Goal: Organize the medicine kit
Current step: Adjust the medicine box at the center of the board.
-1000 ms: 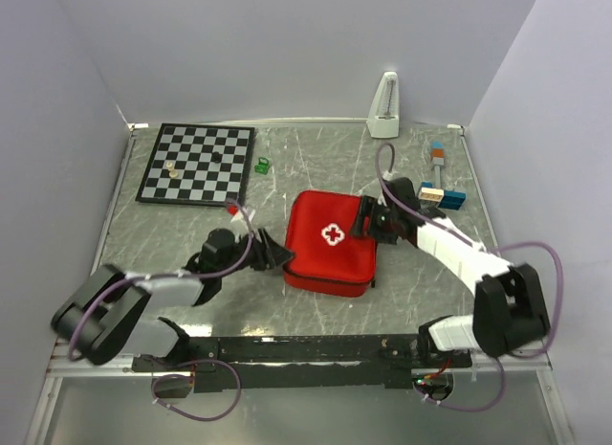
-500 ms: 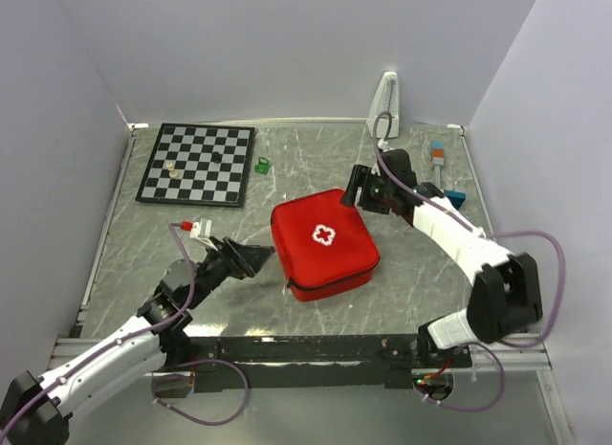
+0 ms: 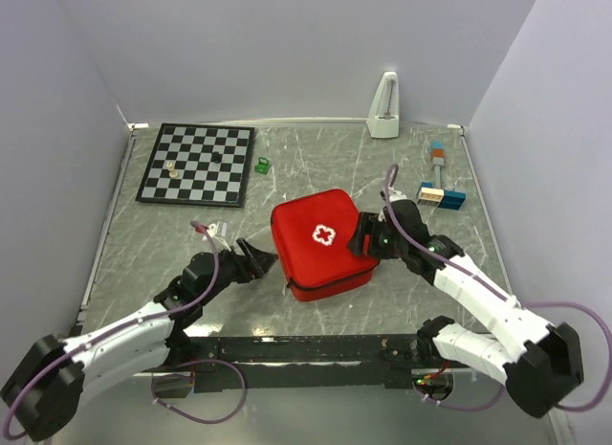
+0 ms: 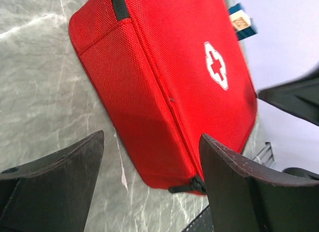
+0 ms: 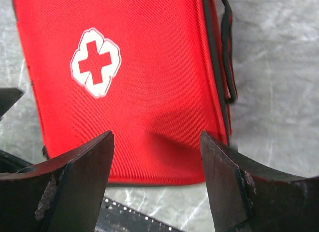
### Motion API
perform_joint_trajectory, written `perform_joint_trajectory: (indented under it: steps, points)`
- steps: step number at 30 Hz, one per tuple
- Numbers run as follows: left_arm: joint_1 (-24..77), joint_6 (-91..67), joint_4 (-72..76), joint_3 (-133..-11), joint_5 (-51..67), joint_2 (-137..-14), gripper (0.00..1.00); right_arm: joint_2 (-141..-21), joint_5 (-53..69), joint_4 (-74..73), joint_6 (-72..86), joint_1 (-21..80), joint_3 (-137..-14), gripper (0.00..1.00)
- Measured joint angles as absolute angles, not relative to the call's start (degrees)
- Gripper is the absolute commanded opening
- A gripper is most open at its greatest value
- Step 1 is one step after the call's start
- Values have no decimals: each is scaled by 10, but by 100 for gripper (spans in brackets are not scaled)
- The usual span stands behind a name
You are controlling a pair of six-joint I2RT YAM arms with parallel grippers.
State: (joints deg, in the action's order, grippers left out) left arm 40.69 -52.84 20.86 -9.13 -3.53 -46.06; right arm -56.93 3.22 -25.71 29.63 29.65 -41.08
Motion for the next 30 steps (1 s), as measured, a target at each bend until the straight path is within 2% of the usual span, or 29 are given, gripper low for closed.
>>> perform_joint_trajectory:
  steps: [7,11,18,25,30]
  points:
    - [407,-524,253,-156,-19,-607,80,-515,-26,-327,323,298,-407,78]
    - [407,-524,292,-155,-5,-641,70,-540,-42,-324,325,297,-387,78]
    - [410,-523,390,-147,63,-708,66,-653,6,-230,303,277,-398,75]
    - [419,-533,461,-113,48,-720,61,-819,52,-194,260,250,-522,73]
    - [447,-538,497,-105,27,-742,63,-914,67,-183,233,237,-617,72]
